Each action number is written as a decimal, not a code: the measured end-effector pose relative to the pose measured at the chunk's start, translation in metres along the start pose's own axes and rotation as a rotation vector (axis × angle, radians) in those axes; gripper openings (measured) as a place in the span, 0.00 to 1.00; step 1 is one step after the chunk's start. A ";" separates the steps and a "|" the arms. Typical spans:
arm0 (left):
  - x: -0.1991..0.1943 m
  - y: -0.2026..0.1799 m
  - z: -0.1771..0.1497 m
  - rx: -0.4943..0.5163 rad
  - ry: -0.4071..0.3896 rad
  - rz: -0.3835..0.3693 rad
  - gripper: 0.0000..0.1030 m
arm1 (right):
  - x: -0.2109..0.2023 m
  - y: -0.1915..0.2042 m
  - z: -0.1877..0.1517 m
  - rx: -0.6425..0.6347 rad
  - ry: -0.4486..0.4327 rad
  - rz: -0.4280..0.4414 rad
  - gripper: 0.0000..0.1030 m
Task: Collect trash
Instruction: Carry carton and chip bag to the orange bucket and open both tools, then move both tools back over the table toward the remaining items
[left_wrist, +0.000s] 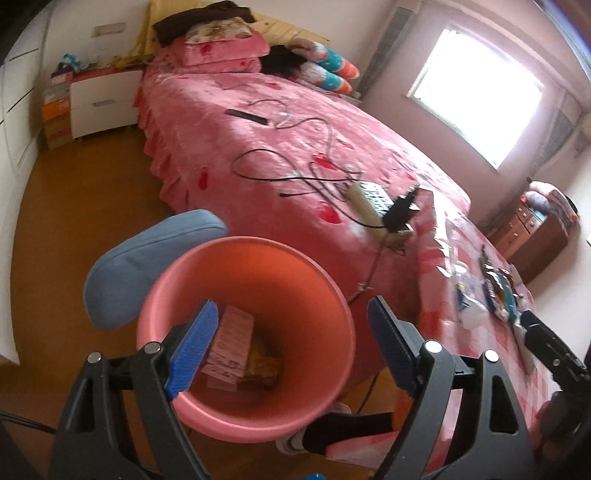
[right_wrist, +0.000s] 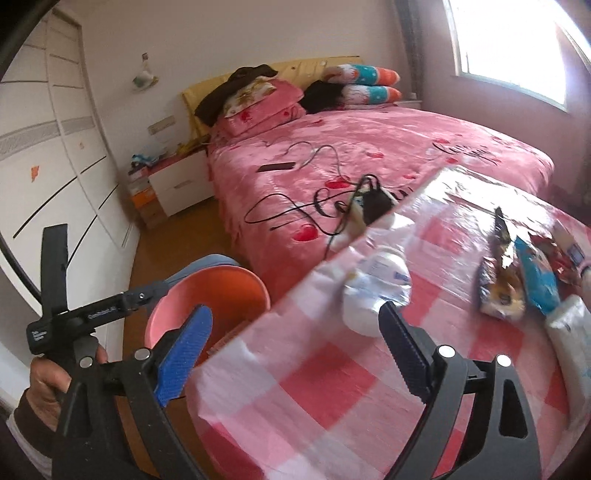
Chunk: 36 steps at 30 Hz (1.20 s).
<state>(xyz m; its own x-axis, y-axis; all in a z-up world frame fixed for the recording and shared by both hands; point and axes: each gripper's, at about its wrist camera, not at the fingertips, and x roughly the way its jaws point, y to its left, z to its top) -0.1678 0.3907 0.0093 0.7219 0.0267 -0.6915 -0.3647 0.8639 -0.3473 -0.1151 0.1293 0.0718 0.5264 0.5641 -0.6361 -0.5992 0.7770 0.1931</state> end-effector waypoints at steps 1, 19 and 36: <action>0.000 -0.005 -0.001 0.009 0.002 -0.009 0.81 | -0.001 -0.002 -0.001 0.005 0.000 -0.002 0.88; -0.010 -0.101 -0.014 0.207 0.014 -0.084 0.81 | -0.043 -0.056 -0.031 0.079 -0.049 -0.054 0.88; -0.003 -0.165 -0.032 0.320 0.056 -0.101 0.81 | -0.069 -0.104 -0.045 0.163 -0.079 -0.084 0.88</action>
<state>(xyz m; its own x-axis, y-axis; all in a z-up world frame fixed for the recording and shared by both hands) -0.1288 0.2322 0.0485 0.7082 -0.0868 -0.7007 -0.0838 0.9751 -0.2054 -0.1162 -0.0032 0.0617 0.6201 0.5107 -0.5955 -0.4488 0.8536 0.2646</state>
